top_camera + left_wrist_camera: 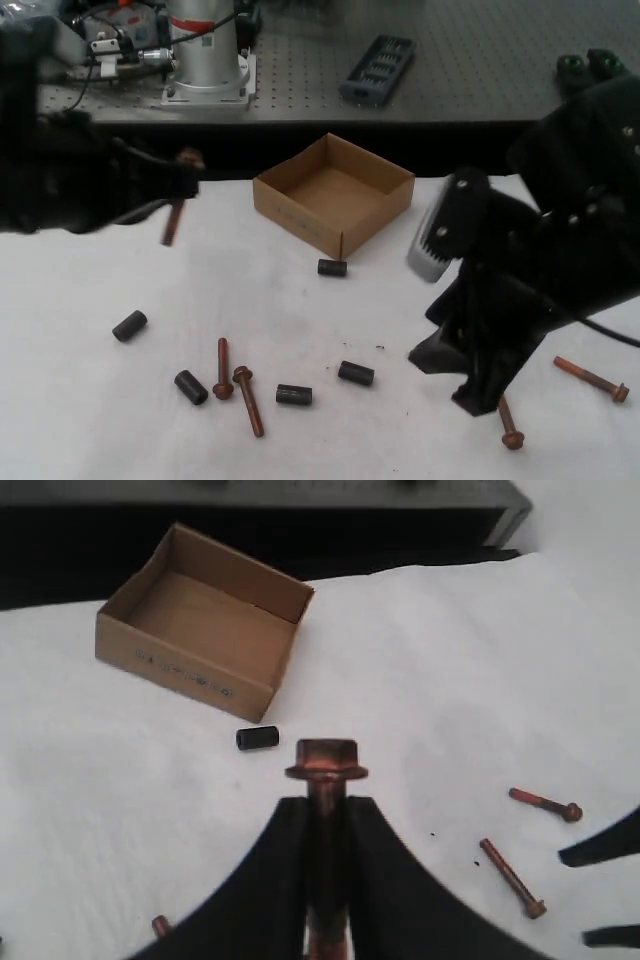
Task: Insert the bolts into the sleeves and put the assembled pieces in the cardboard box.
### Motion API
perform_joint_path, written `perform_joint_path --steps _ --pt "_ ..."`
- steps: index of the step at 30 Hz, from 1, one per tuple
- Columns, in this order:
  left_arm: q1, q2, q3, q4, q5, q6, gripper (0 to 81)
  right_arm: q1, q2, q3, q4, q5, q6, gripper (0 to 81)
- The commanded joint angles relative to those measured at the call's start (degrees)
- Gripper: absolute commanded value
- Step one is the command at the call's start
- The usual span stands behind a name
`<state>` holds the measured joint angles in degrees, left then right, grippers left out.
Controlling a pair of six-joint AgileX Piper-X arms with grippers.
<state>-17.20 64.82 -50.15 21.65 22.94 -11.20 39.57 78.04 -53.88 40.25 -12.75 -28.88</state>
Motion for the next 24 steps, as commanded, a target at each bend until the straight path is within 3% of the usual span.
perform_joint_path --steps 1,7,13,18,24 --pt "-1.9 -9.8 -0.4 5.6 0.3 2.8 0.6 1.8 0.2 -0.2 -2.0 4.3 -2.6 34.8" --pt "-6.8 -23.4 -0.4 10.5 0.2 2.8 0.6 4.6 5.1 -0.2 -6.7 10.0 -6.5 20.2" --pt "-10.5 -34.1 2.1 17.6 -5.9 4.4 0.6 4.6 12.9 -1.3 -6.8 13.9 -10.0 30.6" --pt "-11.0 -46.4 13.6 11.9 -9.6 2.7 0.6 4.6 17.2 -1.8 -7.1 16.0 -12.2 24.1" --pt "-11.0 -56.8 27.3 -1.6 -9.6 -1.6 0.6 4.6 18.2 -1.9 -10.9 15.6 -14.4 23.8"
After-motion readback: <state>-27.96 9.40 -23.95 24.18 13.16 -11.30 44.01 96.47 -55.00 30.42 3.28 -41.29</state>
